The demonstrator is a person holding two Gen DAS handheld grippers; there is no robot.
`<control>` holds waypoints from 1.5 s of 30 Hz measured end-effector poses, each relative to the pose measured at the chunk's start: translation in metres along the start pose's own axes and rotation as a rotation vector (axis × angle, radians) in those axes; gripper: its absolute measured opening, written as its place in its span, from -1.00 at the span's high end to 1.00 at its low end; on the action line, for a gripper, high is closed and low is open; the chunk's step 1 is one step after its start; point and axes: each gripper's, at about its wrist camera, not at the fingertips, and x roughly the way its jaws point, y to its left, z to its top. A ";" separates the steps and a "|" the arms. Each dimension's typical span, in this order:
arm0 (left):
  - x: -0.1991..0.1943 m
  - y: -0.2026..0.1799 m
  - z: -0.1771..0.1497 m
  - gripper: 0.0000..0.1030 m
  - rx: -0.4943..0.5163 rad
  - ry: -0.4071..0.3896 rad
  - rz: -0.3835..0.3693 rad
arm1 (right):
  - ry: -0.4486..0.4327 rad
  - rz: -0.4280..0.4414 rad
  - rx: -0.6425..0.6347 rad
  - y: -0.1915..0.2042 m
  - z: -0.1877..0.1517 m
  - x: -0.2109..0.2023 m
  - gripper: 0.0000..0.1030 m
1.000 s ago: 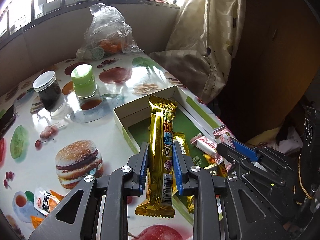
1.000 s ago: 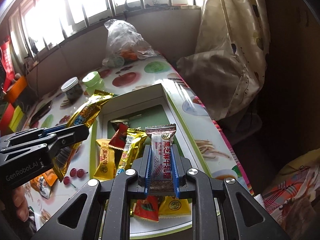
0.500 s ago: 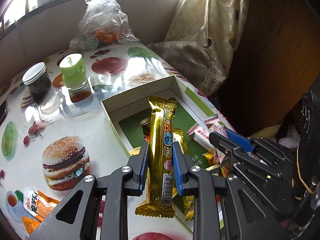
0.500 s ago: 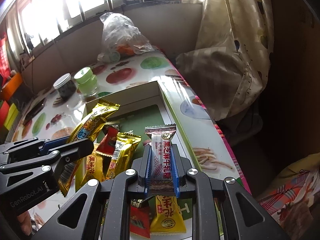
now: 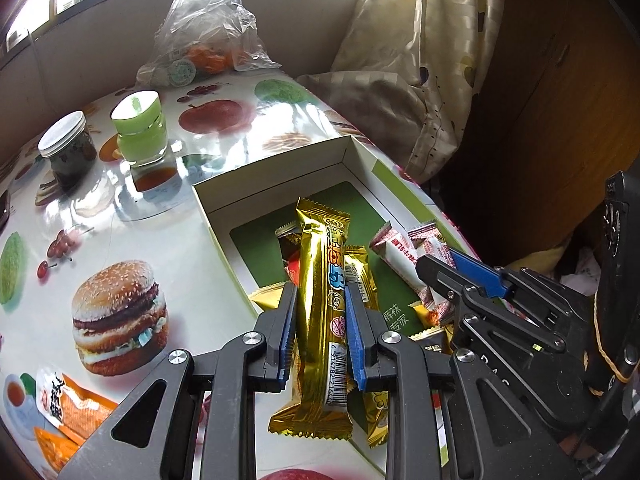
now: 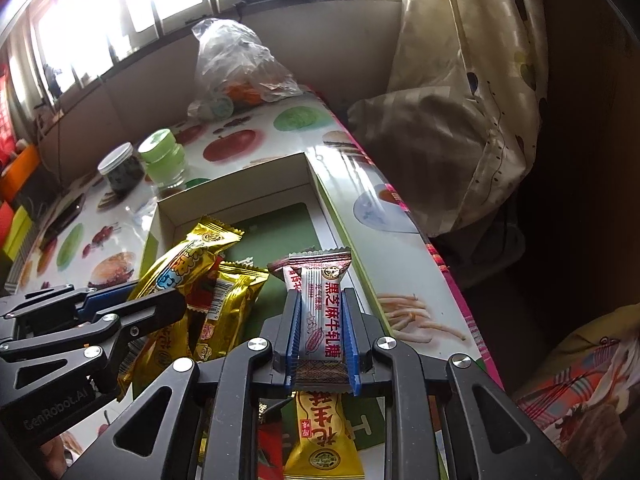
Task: Organize snacks
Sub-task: 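Lower gold stick with left tool while right lowers candy bar into box, then open left tool releasing gold stick while right releases candy bar into box, then move both open tools back over the orange snack packets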
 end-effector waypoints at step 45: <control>-0.067 0.010 -0.031 0.04 -0.001 -0.104 0.058 | -0.077 0.044 -0.036 0.025 -0.012 -0.048 0.17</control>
